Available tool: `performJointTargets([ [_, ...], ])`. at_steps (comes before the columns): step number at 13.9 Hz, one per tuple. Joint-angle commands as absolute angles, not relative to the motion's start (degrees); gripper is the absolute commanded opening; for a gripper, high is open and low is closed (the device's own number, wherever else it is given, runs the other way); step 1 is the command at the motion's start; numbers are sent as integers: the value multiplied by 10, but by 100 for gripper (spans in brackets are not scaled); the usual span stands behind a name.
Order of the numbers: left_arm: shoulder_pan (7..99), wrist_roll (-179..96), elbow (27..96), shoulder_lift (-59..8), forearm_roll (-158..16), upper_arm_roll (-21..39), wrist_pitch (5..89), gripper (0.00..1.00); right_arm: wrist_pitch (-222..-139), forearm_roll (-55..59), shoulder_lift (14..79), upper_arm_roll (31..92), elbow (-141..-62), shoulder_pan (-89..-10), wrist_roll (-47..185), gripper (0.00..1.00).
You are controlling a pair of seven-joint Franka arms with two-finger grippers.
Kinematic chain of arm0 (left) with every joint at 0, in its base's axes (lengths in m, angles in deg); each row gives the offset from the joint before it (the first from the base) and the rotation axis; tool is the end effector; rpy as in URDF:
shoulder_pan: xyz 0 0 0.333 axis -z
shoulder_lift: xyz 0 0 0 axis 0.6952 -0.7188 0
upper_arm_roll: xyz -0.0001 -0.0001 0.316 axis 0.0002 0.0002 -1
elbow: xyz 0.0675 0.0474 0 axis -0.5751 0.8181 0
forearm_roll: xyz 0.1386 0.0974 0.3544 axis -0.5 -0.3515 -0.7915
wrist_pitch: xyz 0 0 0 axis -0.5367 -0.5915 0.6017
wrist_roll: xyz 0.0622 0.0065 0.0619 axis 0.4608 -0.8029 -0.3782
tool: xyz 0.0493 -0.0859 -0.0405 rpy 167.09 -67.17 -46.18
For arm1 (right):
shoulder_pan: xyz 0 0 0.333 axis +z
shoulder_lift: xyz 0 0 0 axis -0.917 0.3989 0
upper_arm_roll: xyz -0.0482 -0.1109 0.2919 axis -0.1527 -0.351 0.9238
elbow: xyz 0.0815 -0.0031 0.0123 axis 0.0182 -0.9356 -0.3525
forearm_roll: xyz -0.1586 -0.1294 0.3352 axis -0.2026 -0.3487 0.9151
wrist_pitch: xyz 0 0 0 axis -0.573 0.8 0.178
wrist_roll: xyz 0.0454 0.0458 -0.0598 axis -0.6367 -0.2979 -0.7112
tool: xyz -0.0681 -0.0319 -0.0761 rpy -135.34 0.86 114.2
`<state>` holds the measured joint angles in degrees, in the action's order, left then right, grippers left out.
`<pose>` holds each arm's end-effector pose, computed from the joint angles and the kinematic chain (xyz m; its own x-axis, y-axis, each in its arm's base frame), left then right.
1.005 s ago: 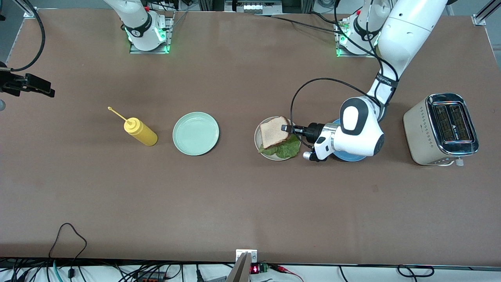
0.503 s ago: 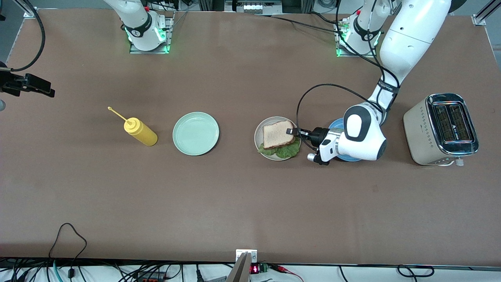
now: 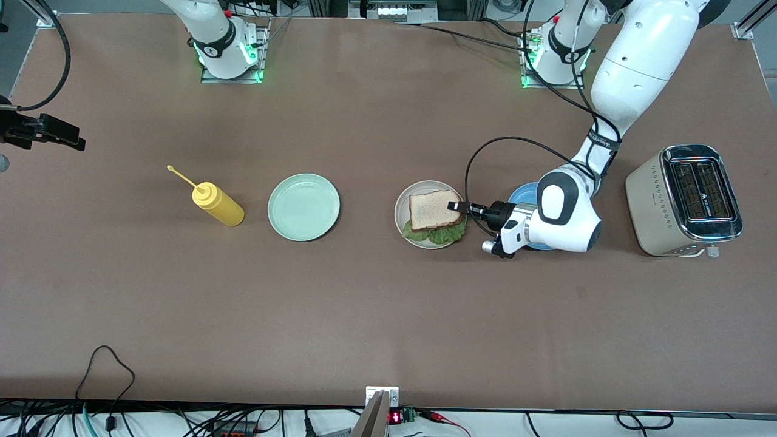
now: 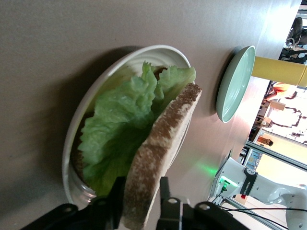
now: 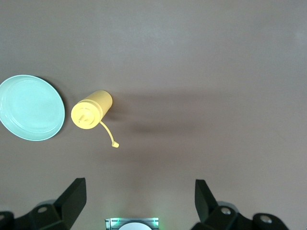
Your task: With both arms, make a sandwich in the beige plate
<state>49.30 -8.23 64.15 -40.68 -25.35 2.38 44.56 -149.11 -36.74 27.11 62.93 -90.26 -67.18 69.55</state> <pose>0.5807 -0.2193 0.1583 0.9293 -0.2337 -0.2861 0.0888 -0.6102 0.7872 0.5638 -0.0500 0.5926 0.9895 -0.0079 -0.1441 -0.0037 -0.9996 0.0292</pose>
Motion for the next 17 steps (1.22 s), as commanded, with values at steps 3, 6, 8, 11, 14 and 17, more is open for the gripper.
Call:
performJointTargets([
  [3, 481, -73, 621, -404, -243, 26, 444, 100, -1493, -367, 260, 637, -914, -678, 702, 100],
  [6, 473, -74, 621, -403, -244, 25, 444, 100, -1492, -367, 260, 636, -913, -678, 702, 100],
  [8, 473, -74, 621, -399, -245, 25, 443, 100, -1492, -367, 260, 637, -914, -678, 702, 100],
  [11, 464, -80, 622, -369, -274, 23, 421, 100, -1492, -367, 260, 637, -914, -677, 702, 100],
  [14, 456, -121, 621, -333, -317, -9, 372, 100, -1491, -367, 260, 637, -914, -678, 702, 100],
  [17, 448, -162, 620, -300, -347, -29, 319, 100, -1491, -367, 260, 637, -914, -678, 702, 100],
])
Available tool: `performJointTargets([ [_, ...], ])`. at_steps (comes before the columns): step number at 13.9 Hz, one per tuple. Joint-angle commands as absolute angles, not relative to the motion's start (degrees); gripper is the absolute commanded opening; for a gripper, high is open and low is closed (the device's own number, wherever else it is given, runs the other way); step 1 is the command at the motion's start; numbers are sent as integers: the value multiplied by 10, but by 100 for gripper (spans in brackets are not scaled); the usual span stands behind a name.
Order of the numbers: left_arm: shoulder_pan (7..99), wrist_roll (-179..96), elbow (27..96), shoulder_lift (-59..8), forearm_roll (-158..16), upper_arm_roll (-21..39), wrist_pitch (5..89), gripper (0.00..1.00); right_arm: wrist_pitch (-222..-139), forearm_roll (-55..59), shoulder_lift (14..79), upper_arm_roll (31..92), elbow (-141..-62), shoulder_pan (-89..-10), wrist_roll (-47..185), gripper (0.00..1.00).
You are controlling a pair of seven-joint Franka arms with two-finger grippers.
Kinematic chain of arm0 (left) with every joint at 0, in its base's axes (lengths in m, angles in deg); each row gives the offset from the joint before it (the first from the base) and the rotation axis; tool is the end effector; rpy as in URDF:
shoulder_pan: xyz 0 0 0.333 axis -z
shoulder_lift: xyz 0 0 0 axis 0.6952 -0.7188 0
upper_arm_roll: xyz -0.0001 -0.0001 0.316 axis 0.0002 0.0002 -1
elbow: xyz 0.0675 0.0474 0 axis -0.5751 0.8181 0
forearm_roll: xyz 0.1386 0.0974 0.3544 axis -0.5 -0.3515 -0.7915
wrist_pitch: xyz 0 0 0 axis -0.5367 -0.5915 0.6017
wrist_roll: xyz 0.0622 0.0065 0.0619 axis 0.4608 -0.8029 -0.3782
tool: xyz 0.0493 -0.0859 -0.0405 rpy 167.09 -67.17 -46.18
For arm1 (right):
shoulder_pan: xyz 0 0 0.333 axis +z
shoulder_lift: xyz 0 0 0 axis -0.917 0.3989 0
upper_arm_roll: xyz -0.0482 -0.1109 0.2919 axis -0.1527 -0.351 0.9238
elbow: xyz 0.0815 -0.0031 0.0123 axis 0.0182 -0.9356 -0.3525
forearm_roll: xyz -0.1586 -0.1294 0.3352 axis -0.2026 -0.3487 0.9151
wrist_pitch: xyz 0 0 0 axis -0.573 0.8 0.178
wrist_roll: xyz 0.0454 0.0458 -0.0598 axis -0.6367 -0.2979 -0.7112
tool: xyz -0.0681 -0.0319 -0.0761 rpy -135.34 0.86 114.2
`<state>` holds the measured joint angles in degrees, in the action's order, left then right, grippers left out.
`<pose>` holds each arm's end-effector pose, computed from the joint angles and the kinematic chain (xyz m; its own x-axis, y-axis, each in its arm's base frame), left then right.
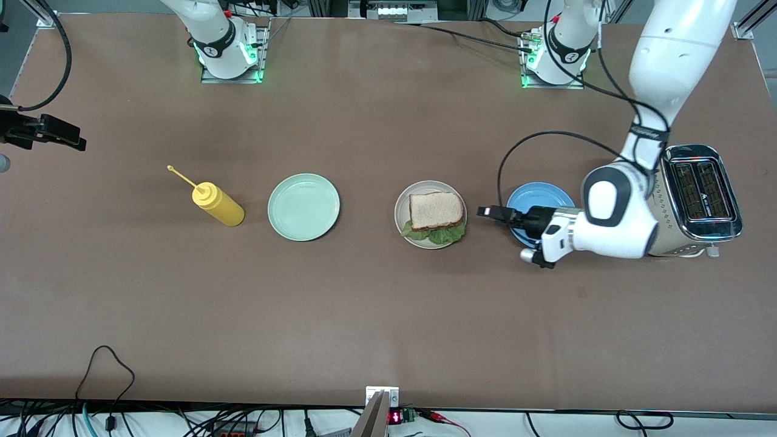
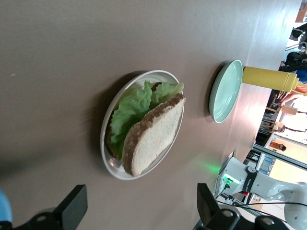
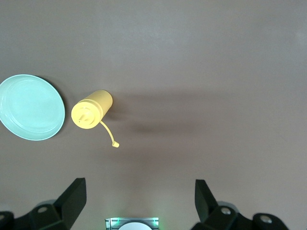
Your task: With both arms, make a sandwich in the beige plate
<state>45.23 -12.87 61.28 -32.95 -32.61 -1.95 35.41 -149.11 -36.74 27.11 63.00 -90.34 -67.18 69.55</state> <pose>0.6165 -0.1421 0.2486 0.9405 -0.2177 -0.2607 0.0537 -0.6626 0.7471 0.5638 -0.0493 0.5919 0.9893 -0.0066 -0.1455 -0.0024 -0.9996 0.0290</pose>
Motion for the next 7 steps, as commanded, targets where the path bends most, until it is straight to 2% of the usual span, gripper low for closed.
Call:
performJointTargets([
  [1, 441, -172, 613, -293, -373, -33, 307, 100, -1492, -367, 260, 637, -914, -678, 702, 100],
  [7, 438, -223, 544, -239, -644, -69, 300, 100, -1492, -362, 260, 637, -914, -676, 702, 100],
])
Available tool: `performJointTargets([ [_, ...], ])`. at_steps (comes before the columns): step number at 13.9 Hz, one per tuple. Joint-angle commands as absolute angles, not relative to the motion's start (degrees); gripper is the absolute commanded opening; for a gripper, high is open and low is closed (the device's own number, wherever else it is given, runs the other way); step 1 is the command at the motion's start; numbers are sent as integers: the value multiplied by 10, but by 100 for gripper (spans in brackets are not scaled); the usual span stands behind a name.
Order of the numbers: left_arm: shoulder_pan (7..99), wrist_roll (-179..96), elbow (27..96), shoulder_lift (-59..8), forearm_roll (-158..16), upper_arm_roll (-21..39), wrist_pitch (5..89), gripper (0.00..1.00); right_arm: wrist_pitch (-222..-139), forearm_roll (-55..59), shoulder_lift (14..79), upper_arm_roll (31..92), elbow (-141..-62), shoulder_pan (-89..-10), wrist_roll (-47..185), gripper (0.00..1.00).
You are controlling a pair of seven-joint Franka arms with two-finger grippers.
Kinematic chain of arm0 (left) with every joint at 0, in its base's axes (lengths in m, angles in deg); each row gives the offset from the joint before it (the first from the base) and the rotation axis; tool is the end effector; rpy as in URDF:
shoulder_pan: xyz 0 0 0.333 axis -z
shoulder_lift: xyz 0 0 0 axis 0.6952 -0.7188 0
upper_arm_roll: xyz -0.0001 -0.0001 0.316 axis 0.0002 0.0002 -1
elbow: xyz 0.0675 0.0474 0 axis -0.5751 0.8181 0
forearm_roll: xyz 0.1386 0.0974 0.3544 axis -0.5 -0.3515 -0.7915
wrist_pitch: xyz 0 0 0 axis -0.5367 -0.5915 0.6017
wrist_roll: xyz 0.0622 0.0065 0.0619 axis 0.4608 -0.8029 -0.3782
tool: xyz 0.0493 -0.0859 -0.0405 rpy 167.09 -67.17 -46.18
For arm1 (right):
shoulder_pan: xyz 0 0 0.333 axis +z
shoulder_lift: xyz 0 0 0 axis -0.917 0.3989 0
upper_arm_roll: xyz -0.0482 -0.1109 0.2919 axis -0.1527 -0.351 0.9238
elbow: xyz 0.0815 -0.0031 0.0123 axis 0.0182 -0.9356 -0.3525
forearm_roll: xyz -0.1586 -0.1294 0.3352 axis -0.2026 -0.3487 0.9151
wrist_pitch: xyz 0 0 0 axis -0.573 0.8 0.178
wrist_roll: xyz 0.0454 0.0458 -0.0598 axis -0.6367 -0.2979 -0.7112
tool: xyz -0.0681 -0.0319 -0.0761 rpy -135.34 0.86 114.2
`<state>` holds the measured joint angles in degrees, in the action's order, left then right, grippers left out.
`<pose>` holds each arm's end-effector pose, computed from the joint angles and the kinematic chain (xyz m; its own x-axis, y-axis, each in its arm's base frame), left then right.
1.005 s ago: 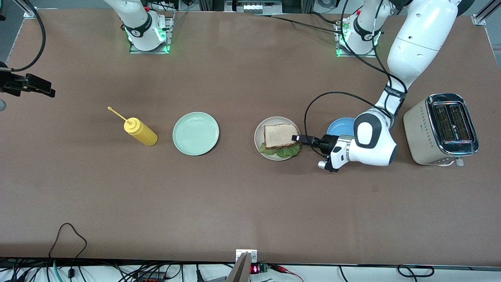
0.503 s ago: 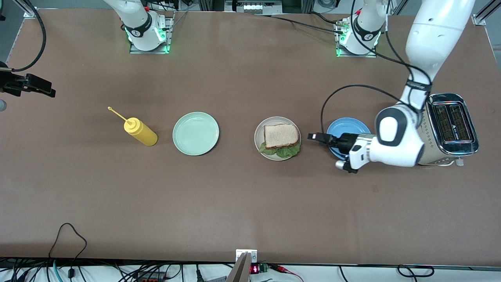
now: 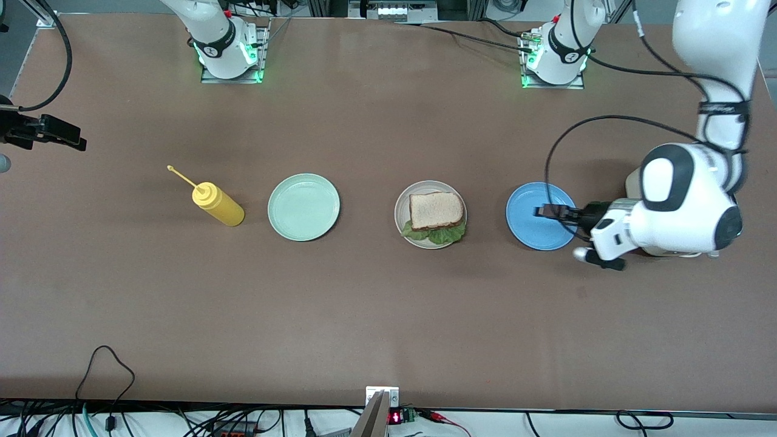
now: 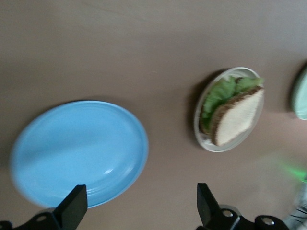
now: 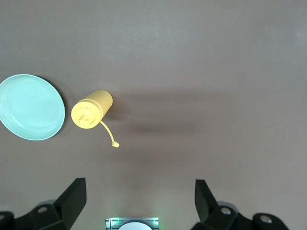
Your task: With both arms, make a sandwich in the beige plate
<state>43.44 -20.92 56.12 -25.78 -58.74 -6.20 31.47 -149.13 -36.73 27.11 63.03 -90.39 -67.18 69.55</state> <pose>0.6370 -0.0526 0.3406 0.9502 -0.1993 -0.2397 -0.0887 -0.9100 0.4049 0.5638 -0.0490 0.5915 0.9893 -0.0061 -0.1460 -0.0019 -0.9996 0.0287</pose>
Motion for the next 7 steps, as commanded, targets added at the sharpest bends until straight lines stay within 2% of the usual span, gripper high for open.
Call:
performJointTargets([
  [1, 441, -224, 535, -230, -679, -69, 297, 100, -1493, -360, 261, 637, -913, -677, 702, 100],
  [7, 459, -358, 485, -138, -827, -71, 295, 100, -1513, -359, 265, 638, -913, -677, 702, 100],
])
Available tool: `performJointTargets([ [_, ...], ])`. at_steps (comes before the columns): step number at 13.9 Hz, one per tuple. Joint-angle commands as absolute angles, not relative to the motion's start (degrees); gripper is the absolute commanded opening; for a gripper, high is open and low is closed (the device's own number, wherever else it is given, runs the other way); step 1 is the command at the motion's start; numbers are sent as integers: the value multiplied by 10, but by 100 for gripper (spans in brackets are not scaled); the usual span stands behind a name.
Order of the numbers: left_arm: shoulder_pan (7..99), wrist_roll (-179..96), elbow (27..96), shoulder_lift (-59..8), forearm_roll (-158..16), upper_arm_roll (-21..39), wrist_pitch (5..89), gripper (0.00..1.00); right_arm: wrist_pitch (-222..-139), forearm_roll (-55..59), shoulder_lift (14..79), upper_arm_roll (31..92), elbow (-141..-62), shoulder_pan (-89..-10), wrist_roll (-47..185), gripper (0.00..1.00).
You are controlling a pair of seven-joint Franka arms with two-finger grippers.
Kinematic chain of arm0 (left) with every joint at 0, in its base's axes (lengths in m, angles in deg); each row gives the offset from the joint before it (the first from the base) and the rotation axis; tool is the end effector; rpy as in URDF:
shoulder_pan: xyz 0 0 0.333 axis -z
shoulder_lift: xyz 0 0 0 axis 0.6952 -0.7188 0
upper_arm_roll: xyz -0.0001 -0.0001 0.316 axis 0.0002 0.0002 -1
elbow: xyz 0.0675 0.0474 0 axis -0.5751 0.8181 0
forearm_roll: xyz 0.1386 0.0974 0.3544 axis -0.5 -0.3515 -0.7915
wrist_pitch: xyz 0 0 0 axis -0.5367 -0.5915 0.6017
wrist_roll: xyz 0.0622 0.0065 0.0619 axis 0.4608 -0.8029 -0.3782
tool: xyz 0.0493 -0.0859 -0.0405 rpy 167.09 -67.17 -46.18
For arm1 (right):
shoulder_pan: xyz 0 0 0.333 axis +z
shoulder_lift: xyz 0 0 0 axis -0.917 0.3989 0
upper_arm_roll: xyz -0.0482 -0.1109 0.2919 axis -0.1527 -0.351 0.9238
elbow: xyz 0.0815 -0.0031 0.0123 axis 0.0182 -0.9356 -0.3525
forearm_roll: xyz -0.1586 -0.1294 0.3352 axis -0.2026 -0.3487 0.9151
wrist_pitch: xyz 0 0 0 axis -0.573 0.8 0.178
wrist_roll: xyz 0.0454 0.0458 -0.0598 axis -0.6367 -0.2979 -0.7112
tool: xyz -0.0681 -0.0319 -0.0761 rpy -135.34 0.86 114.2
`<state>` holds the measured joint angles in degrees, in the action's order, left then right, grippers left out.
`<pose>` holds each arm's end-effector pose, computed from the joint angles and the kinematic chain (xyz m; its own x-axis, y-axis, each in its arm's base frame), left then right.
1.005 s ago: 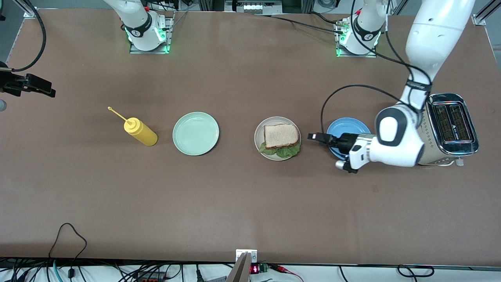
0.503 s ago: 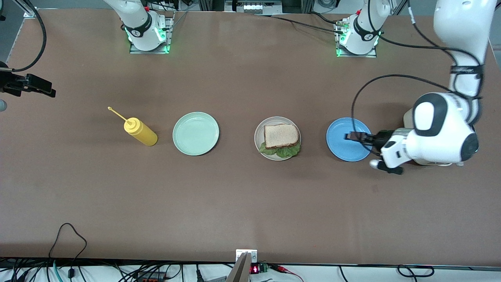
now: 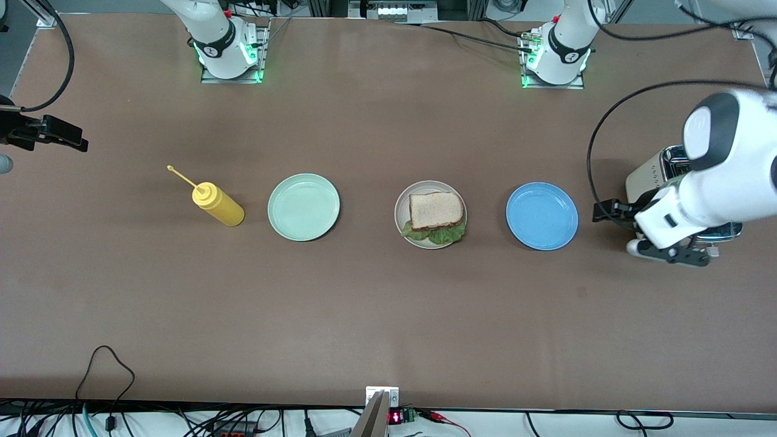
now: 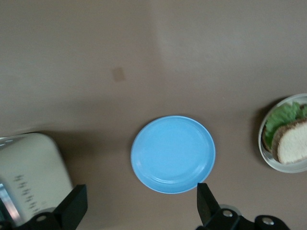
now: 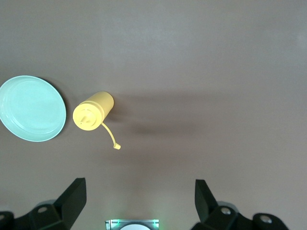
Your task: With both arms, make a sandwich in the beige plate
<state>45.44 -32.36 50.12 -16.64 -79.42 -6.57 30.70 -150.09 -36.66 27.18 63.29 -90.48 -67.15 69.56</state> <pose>0.6403 -0.0401 0.4832 0.9910 -0.1119 -0.0736 -0.1105 -0.9936 0.0237 0.5663 -0.0462 0.5913 0.9912 -0.0006 -0.1321 0.0032 -0.9996 0.0284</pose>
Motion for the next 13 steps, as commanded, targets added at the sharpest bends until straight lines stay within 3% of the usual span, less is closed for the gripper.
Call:
performJointTargets([
  [1, 459, -357, 471, -129, -828, -84, 288, 100, -1524, -358, 265, 638, -913, -677, 702, 100],
  [6, 423, -363, 462, -78, -784, -96, 208, 100, -1551, -352, 268, 640, -922, -675, 702, 100],
  [13, 423, -369, 542, -22, -791, -81, 210, 100, -1547, -348, 268, 641, -923, -675, 702, 100],
])
